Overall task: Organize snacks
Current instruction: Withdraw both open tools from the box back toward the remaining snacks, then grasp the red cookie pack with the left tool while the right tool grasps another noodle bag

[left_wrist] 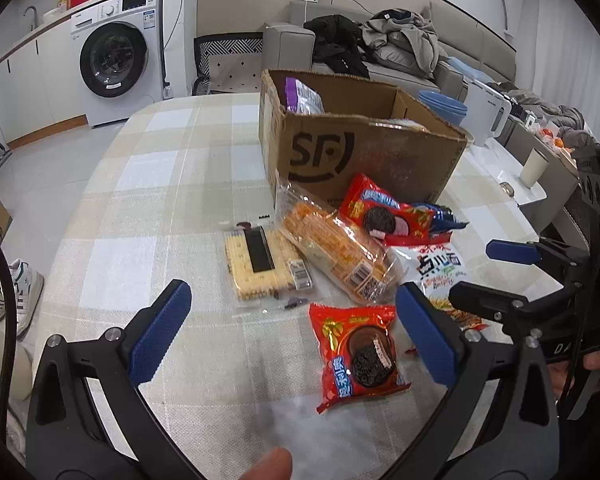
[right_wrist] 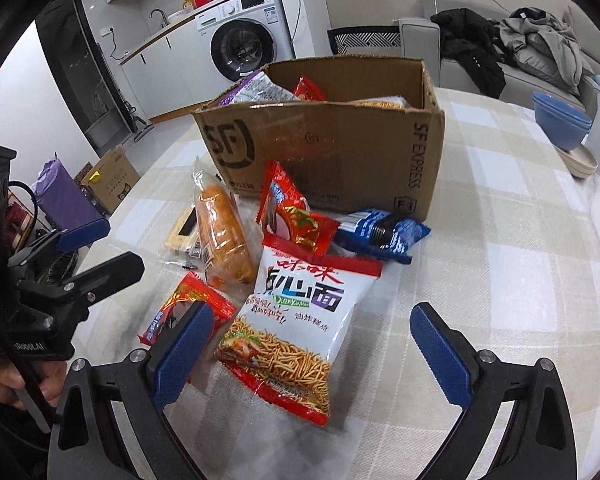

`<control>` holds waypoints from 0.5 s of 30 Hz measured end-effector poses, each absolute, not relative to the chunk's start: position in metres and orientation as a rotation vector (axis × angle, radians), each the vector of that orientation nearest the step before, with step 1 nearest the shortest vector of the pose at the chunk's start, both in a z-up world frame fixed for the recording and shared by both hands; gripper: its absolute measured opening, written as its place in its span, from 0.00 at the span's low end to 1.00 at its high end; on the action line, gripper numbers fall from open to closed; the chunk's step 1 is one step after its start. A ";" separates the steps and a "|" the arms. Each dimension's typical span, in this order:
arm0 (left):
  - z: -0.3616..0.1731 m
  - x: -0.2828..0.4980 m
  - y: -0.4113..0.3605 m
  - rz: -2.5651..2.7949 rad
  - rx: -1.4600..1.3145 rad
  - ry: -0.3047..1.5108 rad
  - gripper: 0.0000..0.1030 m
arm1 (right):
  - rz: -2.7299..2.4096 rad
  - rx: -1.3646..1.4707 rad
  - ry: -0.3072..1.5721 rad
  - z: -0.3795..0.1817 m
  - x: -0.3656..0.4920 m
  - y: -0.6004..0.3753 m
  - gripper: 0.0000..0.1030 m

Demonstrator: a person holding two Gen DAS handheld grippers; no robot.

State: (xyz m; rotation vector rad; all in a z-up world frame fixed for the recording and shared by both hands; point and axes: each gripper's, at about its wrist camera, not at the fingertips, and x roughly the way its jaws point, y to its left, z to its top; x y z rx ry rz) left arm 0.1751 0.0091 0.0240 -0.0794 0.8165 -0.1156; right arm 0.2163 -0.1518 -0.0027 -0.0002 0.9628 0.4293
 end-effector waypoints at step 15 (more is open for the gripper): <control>-0.006 0.170 -0.009 -0.161 -0.056 0.881 0.99 | 0.476 0.012 1.042 -0.029 0.218 -0.137 0.80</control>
